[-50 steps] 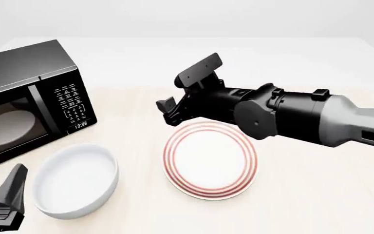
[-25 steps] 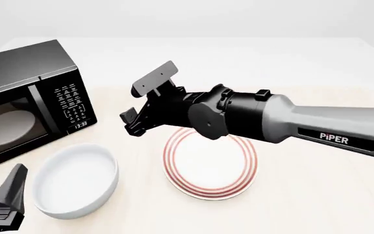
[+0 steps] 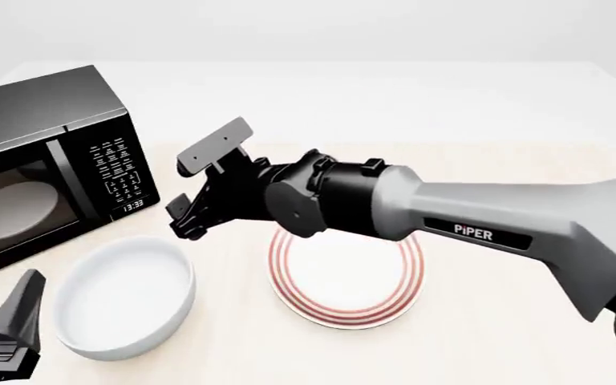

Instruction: Put the white bowl to the right of the plate.

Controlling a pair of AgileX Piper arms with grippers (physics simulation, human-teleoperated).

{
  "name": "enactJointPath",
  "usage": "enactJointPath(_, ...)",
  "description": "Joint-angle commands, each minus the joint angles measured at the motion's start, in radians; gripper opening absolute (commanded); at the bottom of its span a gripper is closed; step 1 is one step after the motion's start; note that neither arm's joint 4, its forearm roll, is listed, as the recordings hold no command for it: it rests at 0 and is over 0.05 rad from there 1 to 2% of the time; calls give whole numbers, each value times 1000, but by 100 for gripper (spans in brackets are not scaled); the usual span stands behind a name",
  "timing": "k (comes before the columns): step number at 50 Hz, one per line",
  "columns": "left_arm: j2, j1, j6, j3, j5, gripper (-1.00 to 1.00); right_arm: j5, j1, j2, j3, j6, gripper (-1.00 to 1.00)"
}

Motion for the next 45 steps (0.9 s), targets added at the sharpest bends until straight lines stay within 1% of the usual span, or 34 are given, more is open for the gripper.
enactJointPath(1, 0, 0, 0, 0, 0, 100, 24, 15, 71, -62, 14, 100)
enactJointPath(12, 0, 0, 0, 0, 0, 100, 24, -2, 129, -88, 35, 100)
enactJointPath(20, 0, 0, 0, 0, 0, 100, 27, 8, 162, -112, 53, 100)
enactJointPath(28, 0, 0, 0, 0, 0, 100, 32, 39, 185, -137, 70, 100)
enactJointPath(35, 0, 0, 0, 0, 0, 100, 31, 38, 215, -151, 77, 100)
enactJointPath(39, 0, 0, 0, 0, 0, 100, 20, 42, 221, -149, 90, 100)
enactJointPath(40, 0, 0, 0, 0, 0, 100, 29, 36, 234, -159, 85, 100)
enactJointPath(45, 0, 0, 0, 0, 0, 100, 20, 34, 250, -160, 99, 100)
